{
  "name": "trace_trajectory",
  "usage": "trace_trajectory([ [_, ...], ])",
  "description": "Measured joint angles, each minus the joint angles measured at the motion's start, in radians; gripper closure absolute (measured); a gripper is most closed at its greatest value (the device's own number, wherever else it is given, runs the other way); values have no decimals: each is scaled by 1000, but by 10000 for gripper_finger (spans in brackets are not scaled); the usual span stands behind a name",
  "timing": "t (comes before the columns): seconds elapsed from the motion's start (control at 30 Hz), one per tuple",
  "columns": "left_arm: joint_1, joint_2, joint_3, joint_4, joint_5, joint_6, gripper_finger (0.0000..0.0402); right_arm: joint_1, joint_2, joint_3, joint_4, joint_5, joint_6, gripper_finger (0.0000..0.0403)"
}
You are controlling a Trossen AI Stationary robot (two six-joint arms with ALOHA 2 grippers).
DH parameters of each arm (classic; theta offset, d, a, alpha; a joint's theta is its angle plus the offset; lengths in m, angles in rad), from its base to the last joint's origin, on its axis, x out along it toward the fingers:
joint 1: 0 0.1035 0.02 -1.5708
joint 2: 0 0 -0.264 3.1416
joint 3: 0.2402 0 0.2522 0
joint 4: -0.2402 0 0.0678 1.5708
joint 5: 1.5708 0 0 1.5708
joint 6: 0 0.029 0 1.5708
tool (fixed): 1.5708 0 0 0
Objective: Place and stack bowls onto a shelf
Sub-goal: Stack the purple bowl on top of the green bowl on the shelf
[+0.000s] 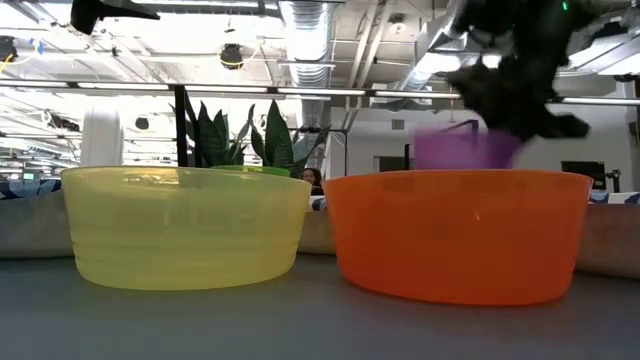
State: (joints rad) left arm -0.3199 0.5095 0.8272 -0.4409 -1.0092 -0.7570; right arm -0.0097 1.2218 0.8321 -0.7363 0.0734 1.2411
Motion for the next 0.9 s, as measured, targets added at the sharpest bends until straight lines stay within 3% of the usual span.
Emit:
trace_trajectory([
  [0.13, 0, 0, 0, -16, 0, -8, 123, -12, -24, 129, 2, -1, -15, 379],
  [0.27, 0, 0, 0, -20, -2, -8, 123, -70, 55, 307, -11, 1, -138, 379],
  [0.6, 0, 0, 0, -23, -3, -11, 123, -229, 448, 751, -44, -23, -546, 379],
  [0.9, 0, 0, 0, -26, -5, -8, 123, -261, 732, 999, -34, -79, -698, 379],
])
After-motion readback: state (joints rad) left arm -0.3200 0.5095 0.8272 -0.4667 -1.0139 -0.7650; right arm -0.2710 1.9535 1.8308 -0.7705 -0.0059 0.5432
